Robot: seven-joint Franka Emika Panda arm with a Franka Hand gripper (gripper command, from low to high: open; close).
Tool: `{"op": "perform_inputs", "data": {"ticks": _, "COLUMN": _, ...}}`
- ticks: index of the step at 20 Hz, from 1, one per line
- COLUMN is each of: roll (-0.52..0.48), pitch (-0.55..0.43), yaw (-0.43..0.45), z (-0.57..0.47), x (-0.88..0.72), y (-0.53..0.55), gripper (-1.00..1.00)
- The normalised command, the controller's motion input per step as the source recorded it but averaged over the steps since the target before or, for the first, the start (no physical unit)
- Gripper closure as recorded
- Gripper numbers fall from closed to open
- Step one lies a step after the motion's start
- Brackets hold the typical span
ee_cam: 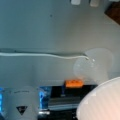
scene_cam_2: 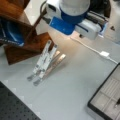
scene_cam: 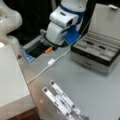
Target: Open the box. Pick up the pen. Place the pen in the box. Pick up the book. Place the book on the shelf.
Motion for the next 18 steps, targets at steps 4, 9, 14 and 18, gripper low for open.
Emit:
{"op": "perform_inputs", "data": {"ticks": 4, "roll": 0.367, "pitch": -0.401, "yaw": -0.053, "z": -0.25, "x": -0.39, "y": 0.01, "gripper": -1.0}}
{"op": "perform_inputs", "data": {"ticks": 9, "roll": 0.261, "pitch": -0.41, "yaw": -0.033, "z": -0.26, "x": -0.39, "y": 0.03, "gripper": -1.0}}
{"op": "perform_inputs", "data": {"ticks": 14, "roll": 0.183, "pitch": -0.331, "yaw": -0.034, "z": -0.19, "x": -0.32, "y": 0.0, "gripper": -1.0}}
{"op": "perform_inputs", "data": {"ticks": 18, "roll": 0.161, "pitch": -0.246, "yaw": -0.033, "z": -0.11, "x": -0.24, "y": -0.02, "gripper": -1.0}}
